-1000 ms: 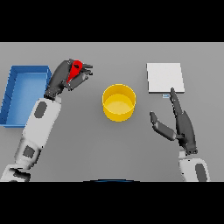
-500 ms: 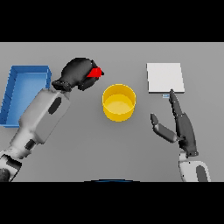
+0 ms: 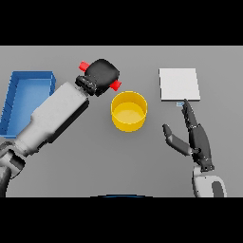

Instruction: Pick up the red beaker and tilt it to pour out 1 green nut into yellow bowl. Pick up the yellow bowl and place it on the metallic measuring scale.

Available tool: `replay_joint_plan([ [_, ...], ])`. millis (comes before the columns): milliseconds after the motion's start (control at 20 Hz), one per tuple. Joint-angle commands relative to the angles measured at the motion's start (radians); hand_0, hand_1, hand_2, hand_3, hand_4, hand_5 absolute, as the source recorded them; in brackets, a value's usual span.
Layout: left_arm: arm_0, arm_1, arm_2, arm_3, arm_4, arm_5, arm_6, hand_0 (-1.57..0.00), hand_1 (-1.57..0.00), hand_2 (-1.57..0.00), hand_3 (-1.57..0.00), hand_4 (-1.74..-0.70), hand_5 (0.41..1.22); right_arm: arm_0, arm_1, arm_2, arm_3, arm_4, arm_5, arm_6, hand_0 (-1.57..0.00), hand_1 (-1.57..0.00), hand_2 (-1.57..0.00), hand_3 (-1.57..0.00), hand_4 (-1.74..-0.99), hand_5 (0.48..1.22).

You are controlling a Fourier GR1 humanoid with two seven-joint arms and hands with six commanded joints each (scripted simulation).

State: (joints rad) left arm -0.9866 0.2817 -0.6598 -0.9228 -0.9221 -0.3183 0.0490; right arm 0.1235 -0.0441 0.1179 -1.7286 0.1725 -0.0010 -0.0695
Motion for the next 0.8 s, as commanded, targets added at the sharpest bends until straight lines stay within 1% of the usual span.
replay_joint_plan([
  [0,-0.019,-0.004,-0.022,0.015,-0.021,-0.009,-0.016,-1.57,-1.57,-1.57,-1.29,-1.72,1.217,-0.006,0.003,-0.001,0.002,-0.002,-0.002,0.01,0.0,0.0,0.0,0.0,-1.206,0.639],
  [50,-0.028,-0.002,-0.044,0.024,-0.037,-0.014,-0.051,-1.57,-1.57,-1.57,-1.35,-1.72,1.218,-0.018,0.003,-0.007,0.009,-0.008,-0.002,0.015,0.0,0.0,0.0,0.0,-1.212,0.631],
  [150,-0.066,-0.012,-0.082,0.045,-0.073,-0.024,-0.088,-1.57,-1.57,-1.57,-1.43,-1.73,1.219,-0.015,0.0,0.0,0.008,0.019,-0.015,-0.005,0.0,0.0,0.0,0.0,-1.221,0.617],
  [200,-0.077,-0.017,-0.104,0.058,-0.094,-0.023,-0.103,-1.57,-1.57,-1.57,-1.46,-1.73,1.219,-0.014,0.009,0.009,0.012,0.036,-0.027,-0.009,0.0,0.0,0.0,0.0,-1.221,0.61],
  [250,-0.096,-0.021,-0.124,0.07,-0.115,-0.026,-0.116,-1.57,-1.57,-1.57,-1.48,-1.73,1.22,-0.012,0.004,0.002,0.009,0.035,-0.03,-0.016,0.0,0.0,0.0,0.0,-1.214,0.6],
  [300,-0.114,-0.019,-0.142,0.081,-0.135,-0.031,-0.127,-1.57,-1.57,-1.57,-1.5,-1.73,1.22,-0.017,0.002,-0.001,0.008,0.038,-0.036,-0.012,0.0,0.0,0.0,0.0,-1.213,0.591],
  [350,-0.12,-0.015,-0.166,0.081,-0.157,-0.035,-0.142,-1.57,-1.57,-1.57,-1.51,-1.73,1.22,-0.011,0.006,0.005,0.006,0.043,-0.036,-0.025,0.0,0.0,0.0,0.0,-1.205,0.584],
  [450,-0.144,-0.003,-0.208,0.085,-0.201,-0.028,-0.172,-1.57,-1.57,-1.57,-1.53,-1.73,1.22,-0.018,0.006,-0.003,0.013,0.038,-0.041,-0.017,0.0,0.0,0.0,0.0,-1.185,0.575],
  [500,-0.159,-0.007,-0.228,0.082,-0.22,-0.039,-0.174,-1.57,-1.57,-1.57,-1.54,-1.74,1.221,-0.015,0.006,-0.001,0.023,0.052,-0.05,-0.032,0.0,0.0,0.0,0.0,-1.173,0.572],
  [550,-0.168,-0.012,-0.253,0.088,-0.246,-0.032,-0.179,-1.57,-1.57,-1.57,-1.55,-1.74,1.221,-0.017,0.0,-0.005,0.018,0.041,-0.041,-0.036,0.0,0.0,0.0,0.0,-1.16,0.569],
  [650,-0.195,-0.009,-0.29,0.103,-0.283,-0.041,-0.199,-1.57,-1.57,-1.57,-1.56,-1.74,1.221,-0.02,0.008,0.0,0.006,0.041,-0.044,-0.026,0.0,0.0,0.0,0.0,-1.148,0.566],
  [750,-0.21,-0.019,-0.324,0.116,-0.317,-0.028,-0.218,-1.57,-1.57,-1.57,-1.56,-1.74,1.221,-0.026,0.011,-0.008,0.019,0.03,-0.043,-0.018,0.0,0.0,0.0,0.0,-1.135,0.567],
])
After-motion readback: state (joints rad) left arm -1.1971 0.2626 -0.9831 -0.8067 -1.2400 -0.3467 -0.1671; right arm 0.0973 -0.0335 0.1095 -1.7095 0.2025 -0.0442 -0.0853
